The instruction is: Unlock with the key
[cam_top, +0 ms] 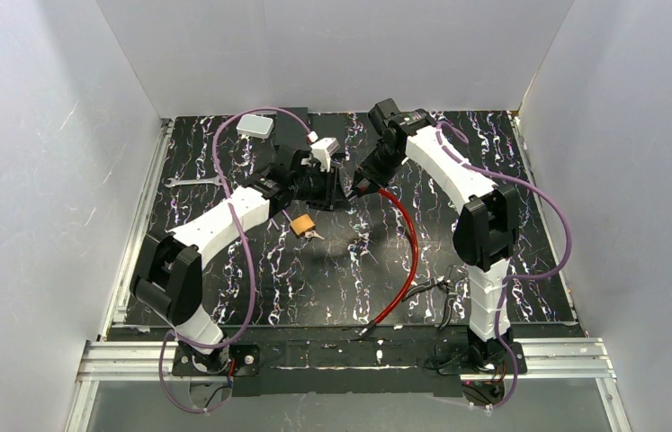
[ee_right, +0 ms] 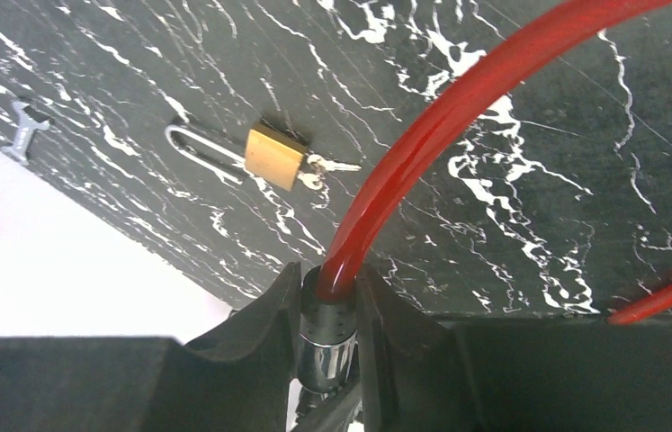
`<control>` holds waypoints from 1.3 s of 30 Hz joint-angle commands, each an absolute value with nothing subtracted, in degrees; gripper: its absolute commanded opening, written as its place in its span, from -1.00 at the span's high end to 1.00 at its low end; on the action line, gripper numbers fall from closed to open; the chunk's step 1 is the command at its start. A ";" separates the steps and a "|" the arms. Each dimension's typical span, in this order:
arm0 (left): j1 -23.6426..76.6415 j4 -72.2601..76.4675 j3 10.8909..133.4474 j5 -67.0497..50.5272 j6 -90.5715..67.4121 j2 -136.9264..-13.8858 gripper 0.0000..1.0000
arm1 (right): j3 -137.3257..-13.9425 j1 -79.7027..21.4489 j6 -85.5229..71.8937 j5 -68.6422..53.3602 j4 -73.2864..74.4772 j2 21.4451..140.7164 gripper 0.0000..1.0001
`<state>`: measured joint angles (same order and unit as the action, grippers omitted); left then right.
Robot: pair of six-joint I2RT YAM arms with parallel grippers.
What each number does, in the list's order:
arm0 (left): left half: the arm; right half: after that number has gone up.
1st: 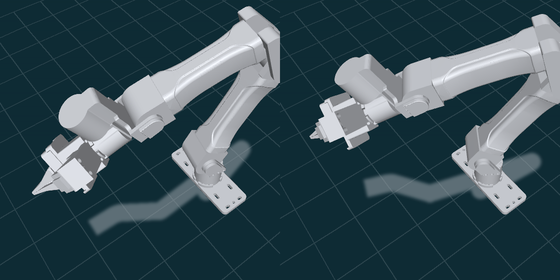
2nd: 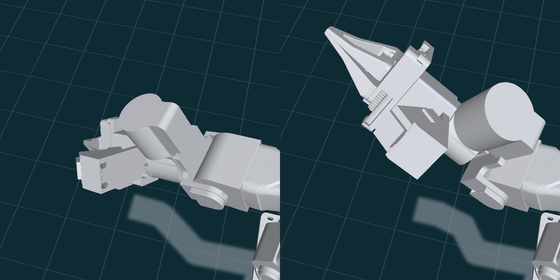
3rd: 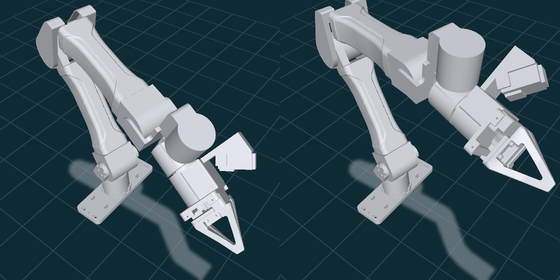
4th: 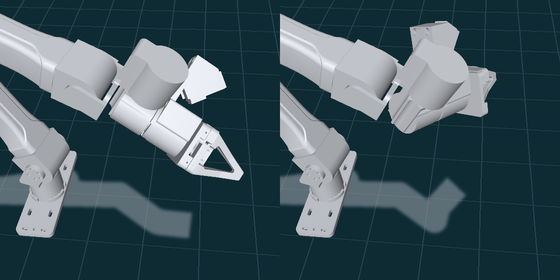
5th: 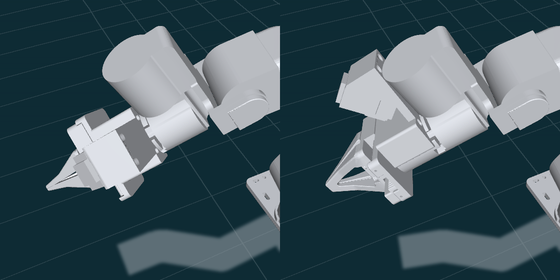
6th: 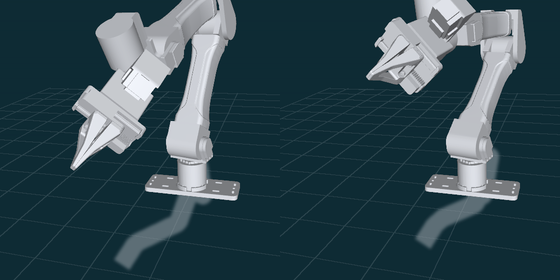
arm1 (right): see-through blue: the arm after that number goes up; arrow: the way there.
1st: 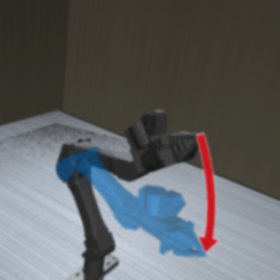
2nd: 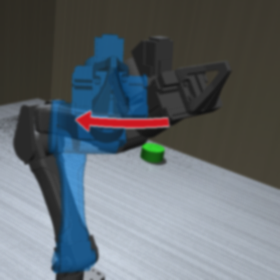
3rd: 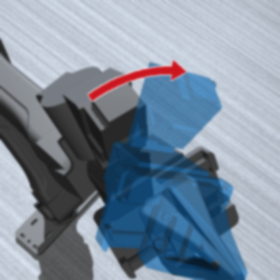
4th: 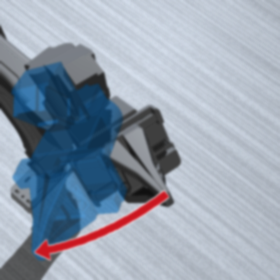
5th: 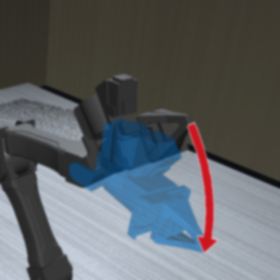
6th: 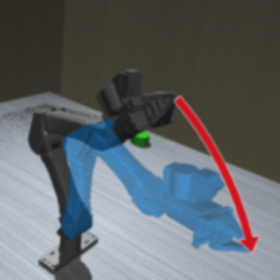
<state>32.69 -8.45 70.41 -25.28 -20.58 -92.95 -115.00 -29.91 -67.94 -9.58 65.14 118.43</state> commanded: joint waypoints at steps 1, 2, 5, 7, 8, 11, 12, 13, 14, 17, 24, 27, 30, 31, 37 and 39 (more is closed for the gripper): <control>32.13 -6.71 72.56 -21.83 -20.66 -91.29 0.64 | -118.84 -29.97 -65.95 -10.76 58.42 115.07 0.97; 32.01 -6.56 72.48 -20.82 -20.66 -91.06 0.67 | -118.88 -30.01 -65.54 -10.83 57.33 115.02 0.97; 31.14 -7.02 72.57 -17.67 -22.36 -90.66 0.48 | -118.78 -30.27 -62.93 -9.09 53.12 114.68 0.97; 30.55 -6.24 71.71 -17.27 -22.69 -89.65 0.43 | -118.37 -30.48 -61.24 -7.63 49.84 114.57 0.97; 30.25 -5.45 70.80 -16.59 -23.01 -88.78 0.43 | -118.19 -30.62 -60.09 -7.33 48.04 114.67 0.97; 29.27 -5.11 69.65 -14.64 -24.20 -87.35 -0.19 | -117.82 -31.69 -57.92 -7.00 43.37 115.39 0.97; 29.00 -5.55 69.47 -13.86 -24.29 -86.99 -0.39 | -117.89 -32.17 -57.46 -6.95 42.05 115.81 0.97; 28.82 -5.96 69.09 -13.08 -24.34 -86.48 -0.57 | -118.13 -32.63 -57.21 -6.87 41.13 116.43 0.97; 28.76 -6.30 68.60 -12.32 -24.34 -85.91 -0.83 | -118.69 -33.14 -57.03 -6.98 40.58 117.28 0.97; 28.19 -7.53 66.81 -9.57 -24.20 -82.93 -0.97 | -123.22 -34.76 -54.97 -6.43 41.11 120.84 0.97; 27.34 -16.07 62.75 6.69 -23.47 -71.36 -0.97 | -130.51 -37.44 -51.41 -3.39 41.94 128.54 0.97; 27.25 -19.43 60.88 8.85 -22.66 -66.55 -0.97 | -130.59 -38.00 -51.07 -2.72 40.31 130.40 0.97; 27.16 -23.12 58.85 10.16 -22.44 -62.34 -0.97 | -130.74 -38.29 -51.49 -2.71 39.10 132.19 0.97; 27.16 -24.37 58.22 10.39 -22.36 -61.49 -0.97 | -130.75 -38.39 -51.88 -2.91 38.85 132.86 0.97; 27.16 -31.98 55.61 10.60 -22.84 -53.76 -0.97 | -127.65 -38.49 -54.52 -3.14 33.17 134.53 0.97; 27.16 -34.18 55.06 10.07 -23.08 -51.16 -0.97 | -126.15 -38.45 -55.49 -2.80 30.43 134.95 0.97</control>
<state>27.44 -26.98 56.14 8.58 -23.14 -56.16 -127.33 -38.61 -53.82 -4.16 38.89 135.37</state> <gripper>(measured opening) 0.982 0.324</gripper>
